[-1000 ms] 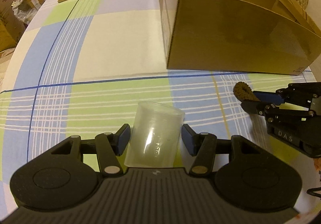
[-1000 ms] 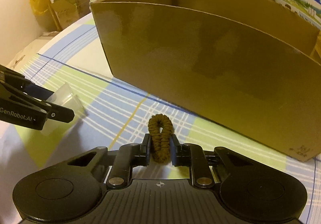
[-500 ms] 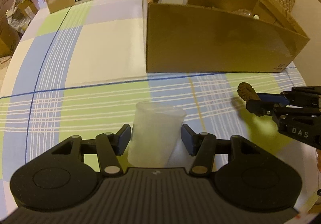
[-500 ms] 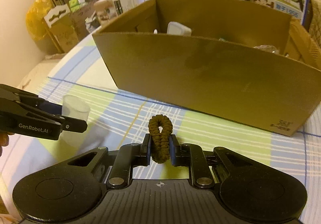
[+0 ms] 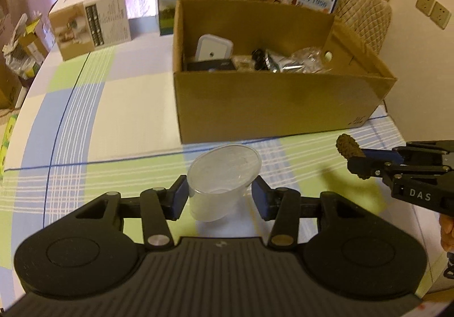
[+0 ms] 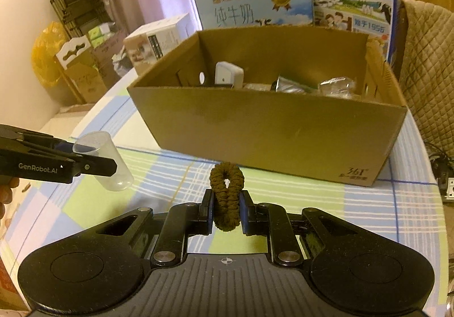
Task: Organize objects
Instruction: 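Carry the cup with the left tool while the right carries the hair tie to the box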
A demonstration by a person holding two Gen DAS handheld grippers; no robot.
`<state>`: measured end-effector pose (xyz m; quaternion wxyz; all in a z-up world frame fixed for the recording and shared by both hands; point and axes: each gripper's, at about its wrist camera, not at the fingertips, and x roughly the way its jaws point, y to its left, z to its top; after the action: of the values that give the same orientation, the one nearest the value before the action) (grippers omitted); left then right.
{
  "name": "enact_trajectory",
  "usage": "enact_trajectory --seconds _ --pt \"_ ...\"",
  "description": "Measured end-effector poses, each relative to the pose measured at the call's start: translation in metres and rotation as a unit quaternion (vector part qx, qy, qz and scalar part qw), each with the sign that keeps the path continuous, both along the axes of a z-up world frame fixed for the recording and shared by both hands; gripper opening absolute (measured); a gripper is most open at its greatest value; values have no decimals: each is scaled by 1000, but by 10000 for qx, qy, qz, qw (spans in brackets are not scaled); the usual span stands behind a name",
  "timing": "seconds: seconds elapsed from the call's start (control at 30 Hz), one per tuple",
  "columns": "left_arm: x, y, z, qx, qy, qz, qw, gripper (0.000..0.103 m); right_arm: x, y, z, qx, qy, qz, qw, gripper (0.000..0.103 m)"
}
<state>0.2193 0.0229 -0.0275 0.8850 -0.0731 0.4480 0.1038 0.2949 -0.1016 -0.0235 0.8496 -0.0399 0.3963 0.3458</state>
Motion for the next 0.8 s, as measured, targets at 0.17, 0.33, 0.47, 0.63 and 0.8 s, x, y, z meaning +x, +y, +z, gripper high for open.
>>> enact_trajectory --seconds 0.17,0.33,0.47,0.63,0.8 --pt "2 -10 13 13 -178 -106 9998 43 -1 -7 14 105 -160 -31 9998 15" --pt "7 -19 26 29 -356 -201 9992 43 3 -13 26 171 -311 -41 9994 15" --pt "15 -26 35 66 -487 -279 9984 43 10 -18 38 219 -447 -41 9988 15" --pt "27 -34 47 132 -645 -395 9970 43 23 -22 52 335 -588 -15 9977 15" --pt "44 -38 60 199 -821 -480 9953 43 38 -22 65 414 -723 35 9965 15"
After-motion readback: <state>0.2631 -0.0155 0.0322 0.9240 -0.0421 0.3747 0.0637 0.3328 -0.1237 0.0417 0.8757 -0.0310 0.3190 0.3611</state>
